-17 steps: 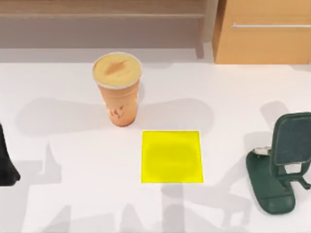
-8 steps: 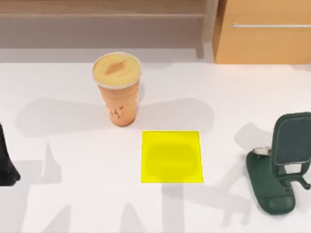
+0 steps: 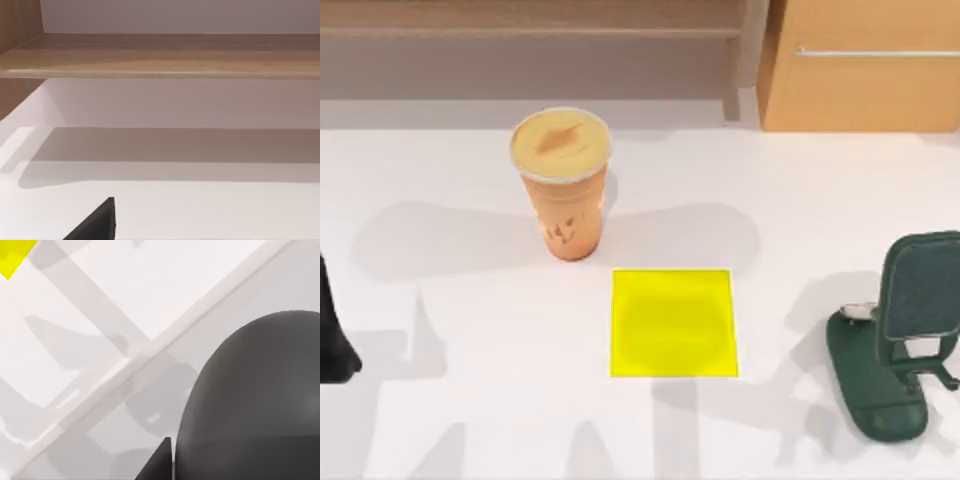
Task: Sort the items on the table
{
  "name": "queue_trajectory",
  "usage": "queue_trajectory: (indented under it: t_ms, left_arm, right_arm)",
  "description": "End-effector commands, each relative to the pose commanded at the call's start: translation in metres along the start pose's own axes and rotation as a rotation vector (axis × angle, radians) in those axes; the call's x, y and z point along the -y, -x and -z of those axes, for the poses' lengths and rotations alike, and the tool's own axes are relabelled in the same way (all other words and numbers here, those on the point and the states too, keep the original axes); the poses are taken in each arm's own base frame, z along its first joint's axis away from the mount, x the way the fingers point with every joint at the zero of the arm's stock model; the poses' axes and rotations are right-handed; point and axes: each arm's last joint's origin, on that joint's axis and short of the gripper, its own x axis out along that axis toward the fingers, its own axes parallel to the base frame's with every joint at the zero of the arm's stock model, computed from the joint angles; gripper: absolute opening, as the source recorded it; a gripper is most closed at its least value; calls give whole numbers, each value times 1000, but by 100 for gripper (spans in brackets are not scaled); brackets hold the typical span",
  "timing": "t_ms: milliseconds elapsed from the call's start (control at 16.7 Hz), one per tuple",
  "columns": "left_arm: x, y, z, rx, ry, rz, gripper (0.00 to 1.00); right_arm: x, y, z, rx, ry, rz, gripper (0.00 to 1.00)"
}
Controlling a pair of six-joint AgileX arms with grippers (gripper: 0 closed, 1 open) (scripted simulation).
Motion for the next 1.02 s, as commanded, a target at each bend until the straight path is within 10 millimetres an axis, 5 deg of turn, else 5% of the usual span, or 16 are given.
queue_trajectory:
  t_ms: [300,540,1020]
  left_arm:
    - [0,0,0,0,0,0,100]
    - [0,0,0,0,0,0,100]
    - [0,0,0,0,0,0,100]
  right_arm:
    - [-32,-2,19,-42,-236,-33,0]
    - [-75,-22,31,-55,-502,-32,0]
    - [-181,-114,32,-7,-1213,11,0]
